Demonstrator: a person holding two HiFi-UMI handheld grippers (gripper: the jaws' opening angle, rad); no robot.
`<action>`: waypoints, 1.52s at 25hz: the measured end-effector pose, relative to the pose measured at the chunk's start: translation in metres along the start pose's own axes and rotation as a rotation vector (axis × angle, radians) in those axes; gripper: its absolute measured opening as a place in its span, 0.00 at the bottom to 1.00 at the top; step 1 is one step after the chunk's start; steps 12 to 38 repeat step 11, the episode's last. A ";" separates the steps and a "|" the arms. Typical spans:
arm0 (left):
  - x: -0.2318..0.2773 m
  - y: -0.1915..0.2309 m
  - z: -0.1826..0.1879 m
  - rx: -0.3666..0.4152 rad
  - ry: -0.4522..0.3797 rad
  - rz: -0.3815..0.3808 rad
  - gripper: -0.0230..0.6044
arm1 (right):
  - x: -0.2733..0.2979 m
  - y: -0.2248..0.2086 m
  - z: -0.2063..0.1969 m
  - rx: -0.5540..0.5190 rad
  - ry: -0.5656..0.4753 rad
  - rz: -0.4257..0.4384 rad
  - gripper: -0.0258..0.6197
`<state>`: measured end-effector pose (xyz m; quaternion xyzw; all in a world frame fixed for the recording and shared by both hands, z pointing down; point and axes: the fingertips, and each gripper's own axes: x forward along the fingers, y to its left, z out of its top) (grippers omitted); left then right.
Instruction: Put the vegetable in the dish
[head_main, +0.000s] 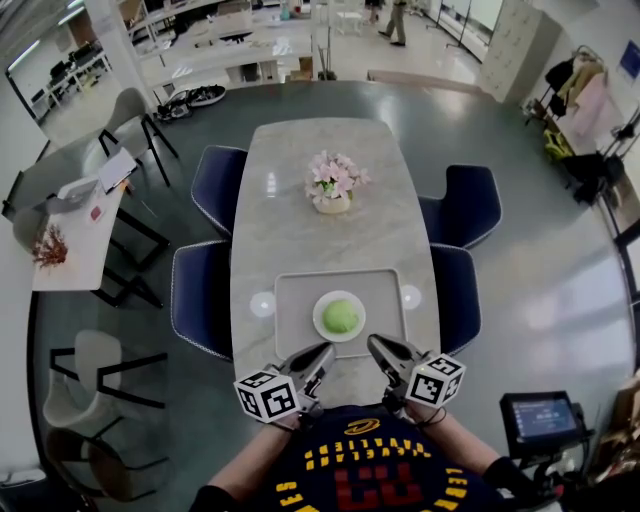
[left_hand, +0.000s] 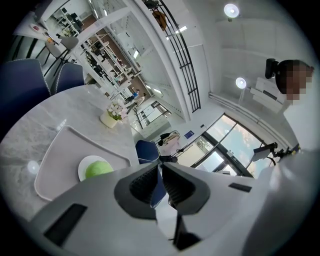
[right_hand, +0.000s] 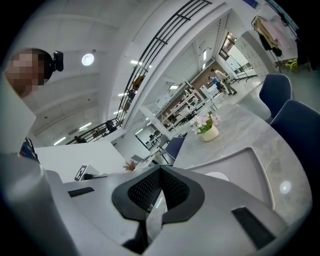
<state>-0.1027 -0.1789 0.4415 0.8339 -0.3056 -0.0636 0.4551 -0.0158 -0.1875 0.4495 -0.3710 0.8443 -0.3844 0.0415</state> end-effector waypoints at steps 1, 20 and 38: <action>0.000 0.000 0.000 -0.002 0.002 0.001 0.08 | 0.000 -0.001 -0.001 0.002 0.003 -0.004 0.05; -0.001 0.003 0.000 -0.011 0.013 0.007 0.08 | 0.004 0.000 -0.003 0.016 0.014 -0.007 0.05; -0.001 0.003 0.000 -0.011 0.013 0.007 0.08 | 0.004 0.000 -0.003 0.016 0.014 -0.007 0.05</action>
